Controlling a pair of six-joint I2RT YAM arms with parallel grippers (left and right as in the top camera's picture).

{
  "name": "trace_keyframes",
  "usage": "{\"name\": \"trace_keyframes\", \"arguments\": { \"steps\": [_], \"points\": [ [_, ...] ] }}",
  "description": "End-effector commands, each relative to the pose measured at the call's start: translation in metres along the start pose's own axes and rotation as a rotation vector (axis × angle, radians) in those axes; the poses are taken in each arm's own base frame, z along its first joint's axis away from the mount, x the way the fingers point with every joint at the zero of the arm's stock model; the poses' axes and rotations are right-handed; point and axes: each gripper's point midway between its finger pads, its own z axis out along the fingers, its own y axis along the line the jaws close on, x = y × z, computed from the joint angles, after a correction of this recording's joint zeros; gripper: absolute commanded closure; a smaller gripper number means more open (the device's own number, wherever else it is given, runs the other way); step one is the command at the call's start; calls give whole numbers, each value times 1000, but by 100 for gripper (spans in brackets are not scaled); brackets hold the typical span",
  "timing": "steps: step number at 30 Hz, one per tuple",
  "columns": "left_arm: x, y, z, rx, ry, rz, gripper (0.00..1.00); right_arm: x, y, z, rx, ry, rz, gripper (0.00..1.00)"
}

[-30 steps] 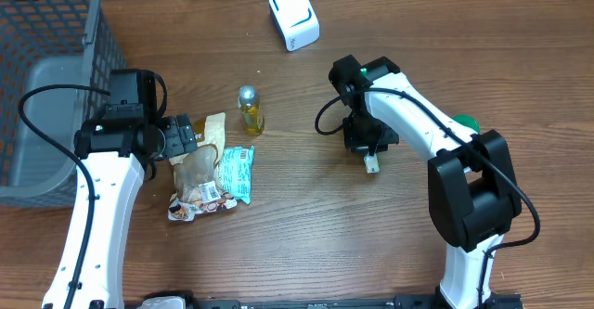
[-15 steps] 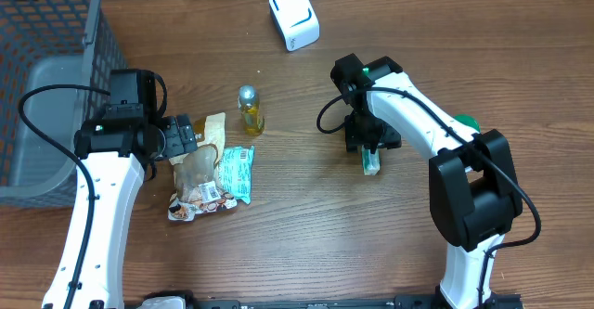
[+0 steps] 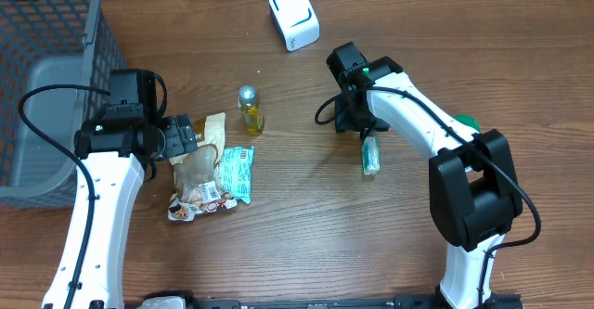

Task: Scan the item barcode
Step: 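Move the Kleenex pack back down to the table center-right, then lower the Kleenex pack onto the table and open the right gripper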

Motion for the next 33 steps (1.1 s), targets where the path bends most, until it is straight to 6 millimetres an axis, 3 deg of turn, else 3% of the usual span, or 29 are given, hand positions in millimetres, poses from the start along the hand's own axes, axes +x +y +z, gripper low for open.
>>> {"name": "trace_keyframes", "arguments": {
  "steps": [1, 7, 19, 26, 33],
  "points": [
    [-6, -2, -4, 9, -16, 15, 1, 5, 16, 0, -92, 35, -1, 38],
    [-6, -2, -4, 9, -16, 15, 1, 30, 34, -5, -213, 158, -3, 44],
    [-6, -3, -5, 10, -16, 16, 0, 74, 17, -3, -151, 326, -9, 46],
    [-6, -3, -5, 10, -16, 16, 0, 91, -18, 20, 25, 331, -31, 46],
    [-6, -3, -5, 10, -16, 16, 1, 90, -42, 24, 114, 325, -18, 46]
  ]
}}
